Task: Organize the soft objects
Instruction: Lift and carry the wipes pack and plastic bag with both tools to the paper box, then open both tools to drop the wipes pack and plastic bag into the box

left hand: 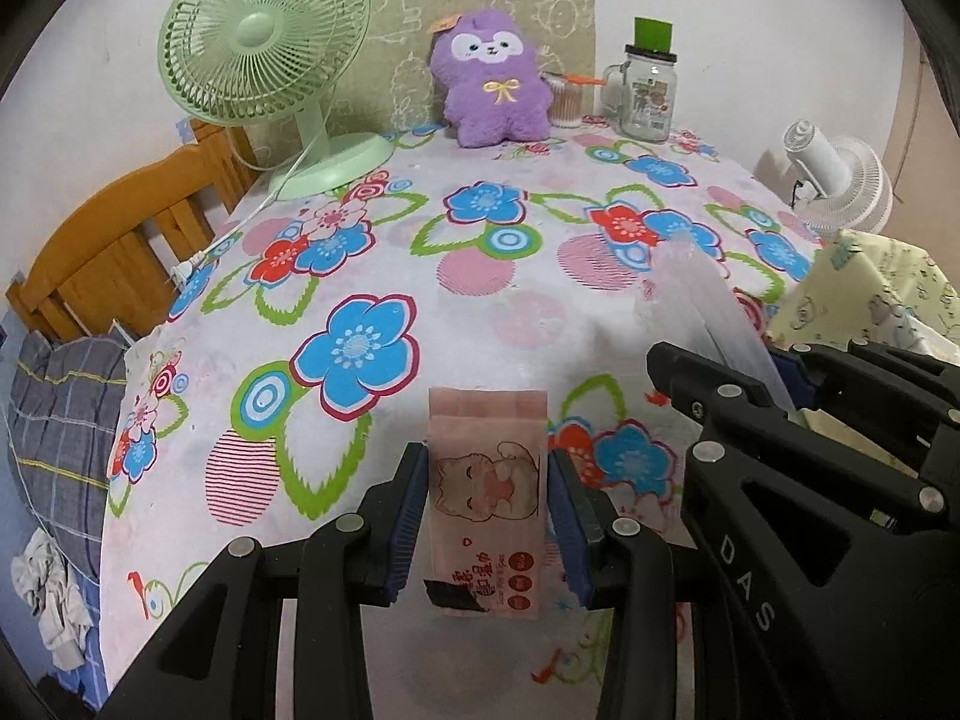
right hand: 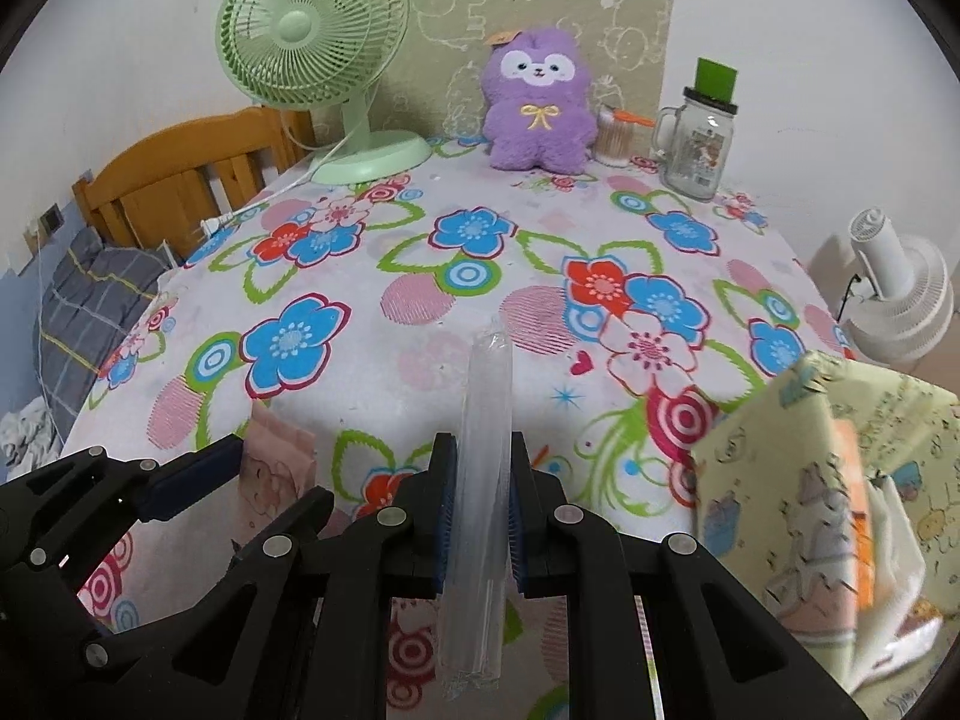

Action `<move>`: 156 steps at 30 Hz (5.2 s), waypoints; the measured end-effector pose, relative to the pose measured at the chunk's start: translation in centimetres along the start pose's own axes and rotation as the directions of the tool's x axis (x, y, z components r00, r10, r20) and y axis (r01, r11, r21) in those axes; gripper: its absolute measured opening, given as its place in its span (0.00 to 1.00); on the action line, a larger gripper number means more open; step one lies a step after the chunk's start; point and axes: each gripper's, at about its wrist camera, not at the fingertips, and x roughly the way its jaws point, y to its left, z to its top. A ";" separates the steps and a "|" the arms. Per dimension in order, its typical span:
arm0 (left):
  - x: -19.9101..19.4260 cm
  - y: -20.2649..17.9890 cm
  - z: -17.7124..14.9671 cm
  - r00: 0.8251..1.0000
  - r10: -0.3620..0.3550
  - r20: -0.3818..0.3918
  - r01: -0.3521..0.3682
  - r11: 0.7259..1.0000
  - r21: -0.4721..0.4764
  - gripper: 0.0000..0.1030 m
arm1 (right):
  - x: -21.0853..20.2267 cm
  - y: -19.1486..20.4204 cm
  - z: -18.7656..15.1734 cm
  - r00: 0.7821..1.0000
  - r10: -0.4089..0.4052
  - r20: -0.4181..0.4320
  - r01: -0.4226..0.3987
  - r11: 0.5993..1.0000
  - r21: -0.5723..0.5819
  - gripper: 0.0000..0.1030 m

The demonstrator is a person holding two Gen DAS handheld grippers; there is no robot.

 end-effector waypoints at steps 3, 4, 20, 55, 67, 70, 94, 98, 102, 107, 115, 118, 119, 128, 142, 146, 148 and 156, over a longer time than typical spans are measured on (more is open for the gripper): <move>-0.9 -0.6 -0.2 1.000 0.004 0.015 -0.005 1.000 0.006 0.39 | -1.0 -0.3 -0.4 1.000 -0.006 0.008 0.006 1.000 0.008 0.17; -1.2 -0.7 -0.3 1.000 0.006 0.020 -0.006 1.000 0.008 0.39 | -1.3 -0.5 -0.5 1.000 -0.006 0.010 0.006 1.000 0.011 0.17; -6.1 -3.5 -0.8 0.993 -0.004 0.116 0.002 1.000 0.020 0.35 | -7.1 -2.3 -1.7 0.994 -0.032 0.100 0.028 0.999 0.034 0.17; 0.0 -1.7 -1.1 0.999 0.028 0.022 -0.028 1.000 0.008 0.60 | -0.7 -1.5 -2.2 1.000 -0.008 -0.009 0.008 1.000 0.021 0.17; 0.7 -1.6 -1.5 1.000 -0.020 0.001 0.020 1.000 -0.005 0.09 | 0.6 -1.4 -2.3 0.999 -0.004 -0.033 0.005 1.000 0.022 0.17; 0.4 -1.7 -1.4 1.000 -0.023 0.005 0.023 1.000 -0.002 0.08 | 0.3 -1.5 -2.3 1.000 -0.007 -0.026 0.008 1.000 0.023 0.17; -4.5 -3.7 -0.2 0.994 -0.001 0.110 -0.002 1.000 0.030 0.08 | -5.4 -3.0 -1.6 0.997 -0.015 0.080 0.011 0.999 0.045 0.18; -5.5 -4.1 0.2 0.992 0.006 0.130 -0.010 0.999 0.035 0.08 | -6.5 -3.3 -1.3 0.995 -0.015 0.101 0.010 0.999 0.048 0.17; -6.7 -4.6 0.6 0.988 0.010 0.152 -0.016 0.999 0.039 0.08 | -7.8 -3.7 -0.9 0.992 -0.016 0.124 0.010 0.999 0.049 0.17; -7.9 -5.4 1.2 0.984 0.007 0.179 -0.016 0.999 0.044 0.08 | -9.2 -4.4 -0.6 0.989 -0.020 0.150 0.013 0.999 0.050 0.18; -9.0 -7.2 1.9 0.977 -0.015 0.211 0.004 0.999 0.052 0.08 | -11.1 -6.4 -0.4 0.983 -0.049 0.176 0.041 0.998 0.053 0.17; -9.5 -8.1 2.2 0.974 -0.017 0.224 0.004 0.998 0.057 0.08 | -11.7 -7.4 -0.4 0.981 -0.056 0.186 0.045 0.997 0.064 0.17; -9.6 -8.4 2.3 0.974 -0.019 0.226 0.006 0.998 0.058 0.08 | -11.9 -7.6 -0.5 0.980 -0.058 0.188 0.046 0.997 0.066 0.17; -10.5 -11.5 2.8 0.969 -0.042 0.242 0.019 0.995 0.095 0.08 | -13.4 -10.6 -1.0 0.974 -0.080 0.212 0.060 0.993 0.102 0.17; -10.2 -17.4 4.0 0.964 -0.100 0.247 0.055 0.981 0.185 0.08 | -14.3 -16.6 -1.9 0.969 -0.140 0.204 0.104 0.979 0.174 0.17; -9.6 -18.9 4.6 0.963 -0.108 0.247 0.058 0.977 0.204 0.08 | -14.1 -18.1 -2.1 0.968 -0.156 0.198 0.117 0.974 0.195 0.17; -9.4 -19.6 4.9 0.962 -0.118 0.245 0.065 0.975 0.215 0.08 | -14.1 -18.8 -2.1 0.967 -0.164 0.195 0.124 0.972 0.199 0.18; -8.0 -21.8 5.8 0.964 -0.145 0.222 0.091 0.968 0.236 0.09 | -13.3 -21.4 -2.1 0.968 -0.185 0.172 0.145 0.963 0.226 0.17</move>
